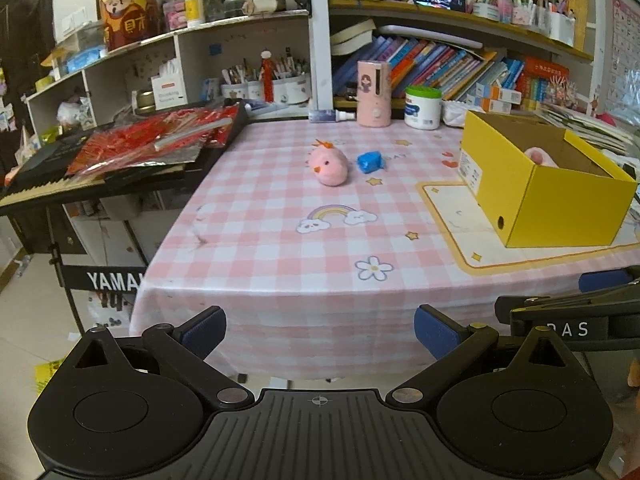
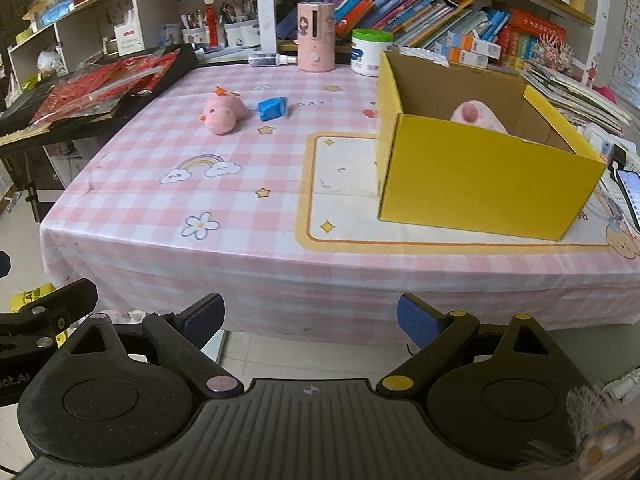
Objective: Organize objects
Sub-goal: 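Withdraw both open tools from the box back over the table, then move both tools toward the pink plush chick and the blue plastic toy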
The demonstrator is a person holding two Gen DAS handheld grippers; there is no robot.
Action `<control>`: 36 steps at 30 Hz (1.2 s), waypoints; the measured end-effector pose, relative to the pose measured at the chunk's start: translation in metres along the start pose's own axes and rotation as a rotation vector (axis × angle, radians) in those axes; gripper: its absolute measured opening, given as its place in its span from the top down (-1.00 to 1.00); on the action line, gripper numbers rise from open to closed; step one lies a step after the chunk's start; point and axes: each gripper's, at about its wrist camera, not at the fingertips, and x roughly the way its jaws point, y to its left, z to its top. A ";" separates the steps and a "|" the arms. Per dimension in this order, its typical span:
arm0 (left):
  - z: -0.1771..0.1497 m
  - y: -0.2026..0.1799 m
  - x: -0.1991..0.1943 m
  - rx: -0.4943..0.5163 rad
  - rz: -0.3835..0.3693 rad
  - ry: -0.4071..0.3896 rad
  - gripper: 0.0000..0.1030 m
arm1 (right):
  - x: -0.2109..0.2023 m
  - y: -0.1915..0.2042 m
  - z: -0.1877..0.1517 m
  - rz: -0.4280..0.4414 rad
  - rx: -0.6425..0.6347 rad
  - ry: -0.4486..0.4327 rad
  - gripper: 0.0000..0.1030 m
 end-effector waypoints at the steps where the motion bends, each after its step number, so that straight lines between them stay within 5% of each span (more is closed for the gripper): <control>1: 0.000 0.001 0.000 0.000 0.002 -0.001 -0.97 | 0.000 0.003 0.001 0.002 -0.003 -0.002 -0.82; 20: 0.007 0.025 0.014 -0.033 0.046 0.005 -0.97 | 0.020 0.030 0.022 0.044 -0.055 -0.008 -0.82; 36: 0.040 0.022 0.067 -0.025 0.037 0.038 -0.97 | 0.067 0.023 0.063 0.039 -0.059 0.021 -0.82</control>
